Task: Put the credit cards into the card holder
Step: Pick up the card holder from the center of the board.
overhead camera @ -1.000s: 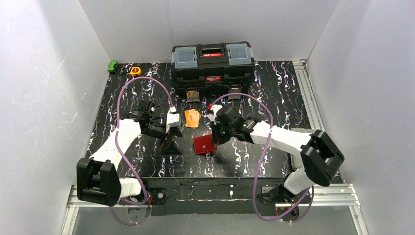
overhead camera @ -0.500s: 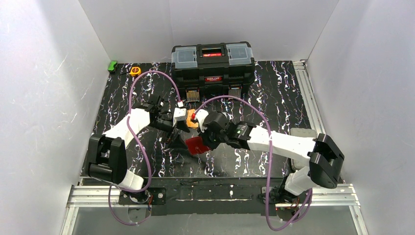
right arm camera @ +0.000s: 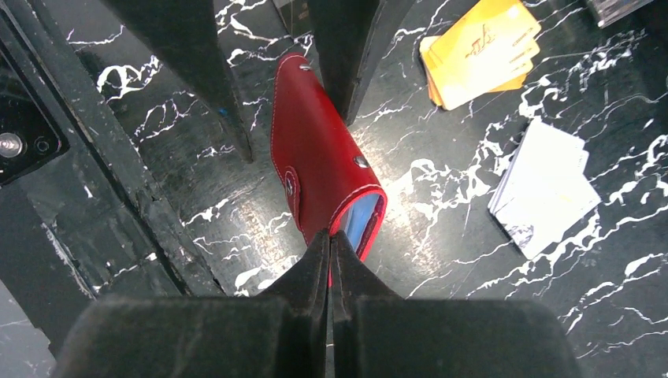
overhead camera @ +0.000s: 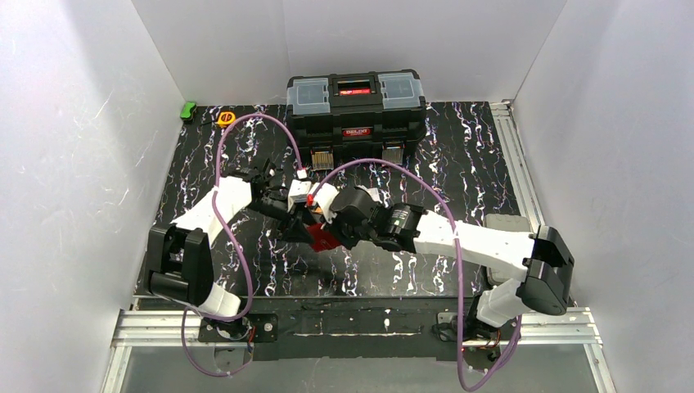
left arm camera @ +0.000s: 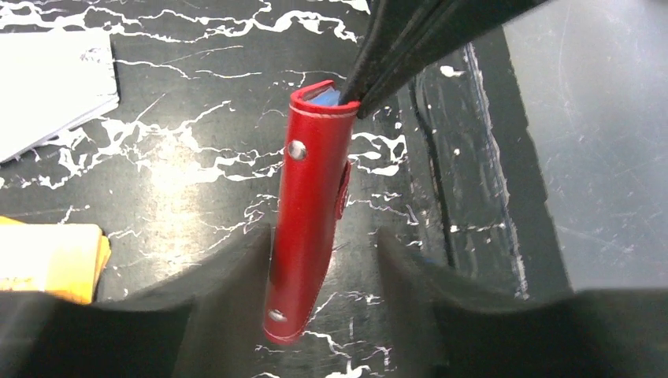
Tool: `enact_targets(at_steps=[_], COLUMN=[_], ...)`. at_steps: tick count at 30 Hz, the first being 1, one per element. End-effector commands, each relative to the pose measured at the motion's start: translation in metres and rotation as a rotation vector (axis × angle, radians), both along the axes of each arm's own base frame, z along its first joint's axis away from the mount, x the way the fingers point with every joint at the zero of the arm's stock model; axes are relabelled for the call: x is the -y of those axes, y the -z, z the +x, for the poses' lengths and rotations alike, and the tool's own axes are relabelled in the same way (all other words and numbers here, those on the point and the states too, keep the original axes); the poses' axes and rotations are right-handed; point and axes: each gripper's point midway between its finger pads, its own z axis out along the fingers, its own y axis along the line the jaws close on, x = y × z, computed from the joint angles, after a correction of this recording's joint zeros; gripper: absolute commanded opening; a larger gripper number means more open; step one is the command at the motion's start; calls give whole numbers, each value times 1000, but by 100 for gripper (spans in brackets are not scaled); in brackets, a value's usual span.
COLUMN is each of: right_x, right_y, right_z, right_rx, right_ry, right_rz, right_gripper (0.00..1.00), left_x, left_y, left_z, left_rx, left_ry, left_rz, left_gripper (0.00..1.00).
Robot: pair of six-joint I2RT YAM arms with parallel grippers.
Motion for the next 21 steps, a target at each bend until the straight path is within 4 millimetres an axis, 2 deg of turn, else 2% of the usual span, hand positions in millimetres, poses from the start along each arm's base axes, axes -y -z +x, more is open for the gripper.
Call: enact_targets(at_steps=[1, 3, 5, 8, 12, 13, 14, 15, 16, 17, 18, 19, 20, 21], right_x=[-9, -11, -10, -3, 21, 31, 67, 83, 88, 96, 97, 97, 98, 99], right_y=[-52, -60, -69, -84, -104, -112, -127, -130, -128, -127, -126, -127, -129, -134], right_z=[9, 11, 16, 26, 45, 50, 57, 58, 57, 57, 54, 52, 52, 50], right_rx=[125, 147, 175, 223, 278, 285, 233, 93, 34, -34, -85, -107, -113, -114], right_ry=[-9, -1, 23, 89, 268, 347, 527, 578, 592, 632, 643, 650, 661, 657], right_rz=[79, 92, 107, 135, 171, 204, 278, 358, 385, 408, 428, 437, 440, 454], right_gripper=[1, 1, 1, 1, 35, 50, 98, 98, 99, 98, 91, 91, 98, 98], left_x=[8, 9, 8, 8, 11, 13, 12, 8, 4, 0, -5, -9, -8, -1], left_y=[-26, -32, -38, -51, -71, -77, -92, -113, -126, -138, -149, -157, -161, -167], left_z=[-9, -10, -13, -18, -15, -9, 18, 46, 61, 68, 76, 81, 77, 61], left_rx=[4, 1, -8, -38, -22, 14, 141, 227, 251, 279, 315, 327, 327, 324], left_ry=[48, 55, 67, 72, 17, -27, -257, -442, -536, -593, -665, -715, -702, -620], left_rz=[-81, -84, -85, -93, -115, -120, -138, -160, -156, -163, -174, -179, -182, -215], left_gripper=[35, 14, 0, 0, 0, 0, 0, 0, 0, 0, 0, 0, 0, 0])
